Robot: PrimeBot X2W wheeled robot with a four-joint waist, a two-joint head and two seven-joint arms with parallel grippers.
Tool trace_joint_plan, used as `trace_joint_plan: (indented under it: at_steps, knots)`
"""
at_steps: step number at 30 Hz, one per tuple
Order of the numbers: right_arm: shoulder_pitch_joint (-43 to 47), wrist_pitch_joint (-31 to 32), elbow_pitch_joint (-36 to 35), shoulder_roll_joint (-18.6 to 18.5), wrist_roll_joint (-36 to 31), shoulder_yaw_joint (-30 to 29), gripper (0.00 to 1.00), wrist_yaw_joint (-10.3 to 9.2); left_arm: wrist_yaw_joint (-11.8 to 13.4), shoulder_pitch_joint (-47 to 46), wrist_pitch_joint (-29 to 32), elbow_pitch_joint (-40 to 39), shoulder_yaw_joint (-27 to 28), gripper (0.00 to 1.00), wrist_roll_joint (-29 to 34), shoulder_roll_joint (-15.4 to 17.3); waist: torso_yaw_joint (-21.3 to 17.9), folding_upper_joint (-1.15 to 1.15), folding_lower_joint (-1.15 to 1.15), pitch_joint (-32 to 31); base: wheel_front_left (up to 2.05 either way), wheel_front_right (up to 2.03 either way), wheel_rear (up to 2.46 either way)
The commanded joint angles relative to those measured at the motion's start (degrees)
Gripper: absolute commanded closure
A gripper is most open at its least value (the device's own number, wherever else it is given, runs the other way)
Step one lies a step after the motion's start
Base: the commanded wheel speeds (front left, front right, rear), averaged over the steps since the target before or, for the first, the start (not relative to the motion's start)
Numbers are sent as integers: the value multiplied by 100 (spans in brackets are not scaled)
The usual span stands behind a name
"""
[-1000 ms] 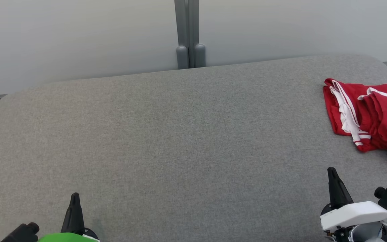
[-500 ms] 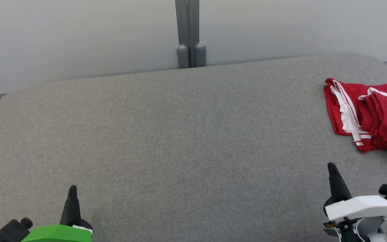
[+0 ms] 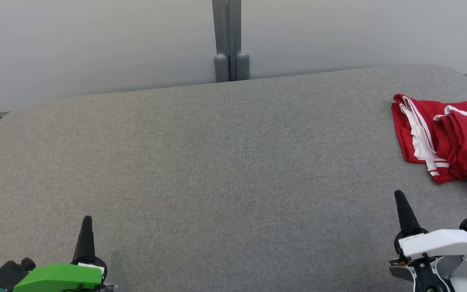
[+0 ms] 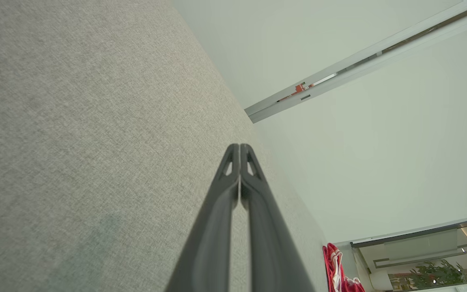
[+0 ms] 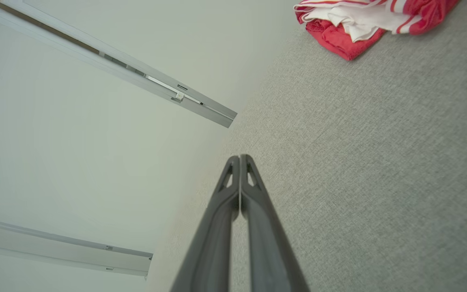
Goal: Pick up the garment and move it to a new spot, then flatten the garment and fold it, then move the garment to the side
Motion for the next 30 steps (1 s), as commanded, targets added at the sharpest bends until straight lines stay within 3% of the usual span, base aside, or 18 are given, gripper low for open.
trace_joint_plan:
  at_steps: [1, 30]
  knots:
    - [-113, 45, -24, -31, 186, -26, 100, -4, -27, -163, 49, -29, 42, 100, -165, 33, 2, 0, 0, 1, 0, 0, 0]
    - [-332, 442, 43, -35, 1845, -94, 100, -2, -112, -486, 442, 73, 169, 100, -1595, 42, 29, 0, 0, 17, 0, 0, 0]
